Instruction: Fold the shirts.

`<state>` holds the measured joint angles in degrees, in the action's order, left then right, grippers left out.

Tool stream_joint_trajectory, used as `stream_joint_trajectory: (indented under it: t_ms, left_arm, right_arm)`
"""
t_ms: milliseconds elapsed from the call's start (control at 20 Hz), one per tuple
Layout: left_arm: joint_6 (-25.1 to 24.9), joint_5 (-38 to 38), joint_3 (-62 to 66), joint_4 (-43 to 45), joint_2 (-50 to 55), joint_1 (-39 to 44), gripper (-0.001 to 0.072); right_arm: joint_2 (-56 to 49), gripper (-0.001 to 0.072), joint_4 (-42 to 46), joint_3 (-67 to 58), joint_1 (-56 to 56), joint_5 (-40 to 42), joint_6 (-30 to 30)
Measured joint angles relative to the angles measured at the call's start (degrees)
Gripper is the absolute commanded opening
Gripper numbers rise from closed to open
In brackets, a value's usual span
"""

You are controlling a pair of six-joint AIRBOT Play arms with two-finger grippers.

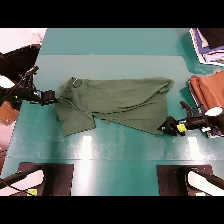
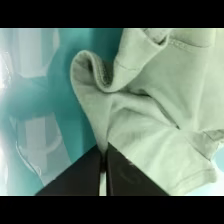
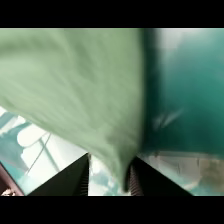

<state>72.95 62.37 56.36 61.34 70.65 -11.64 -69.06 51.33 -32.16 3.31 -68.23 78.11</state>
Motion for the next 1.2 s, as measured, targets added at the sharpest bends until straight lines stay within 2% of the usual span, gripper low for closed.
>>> stream_joint_trajectory:
  t_ms: [50, 100, 300, 500, 650, 800, 1050, 1200]
  left_arm:
    - [0.0, 0.3, 0.0, -0.1, 0.0, 0.0, 0.0024]
    - [0.0, 0.7, 0.0, -0.2, -0.1, 0.0, 0.0025]
    - [1.1, 2.2, 0.1, -0.2, -3.0, 0.0, 0.0024]
    - [2.4, 4.3, 5.0, -0.3, -11.3, 0.0, 0.0024]
    - [4.8, 5.8, 15.7, -0.3, -17.6, 0.0, 0.0025]
    - [7.3, 6.3, 31.5, -0.4, -21.3, 0.1, 0.0024]
    - [11.7, 4.8, 55.9, -0.7, -23.2, 0.1, 0.0023]
    - [13.7, 3.0, 63.9, -2.2, -23.6, 0.0, 0.0023]
  right_arm:
    - [-0.2, 0.0063, 0.0, -0.2, -1.1, 1.5, -0.1]
    - [-0.3, 0.002, 0.2, -0.7, -2.1, 2.3, -0.2]
    - [1.0, 0.0019, 0.9, -4.9, -4.6, 2.8, -1.4]
    - [7.7, 0.0019, 0.0, -15.5, -3.4, -0.1, -2.0]
    - [13.9, 0.0019, -0.1, -28.3, 1.0, -1.4, -2.2]
    - [18.9, 0.0018, -0.4, -42.9, 6.8, -2.1, -2.3]
    - [23.6, 0.0018, -0.7, -63.3, 15.1, -3.0, -2.7]
    - [23.9, 0.0017, -0.1, -72.4, 18.8, -4.2, -2.7]
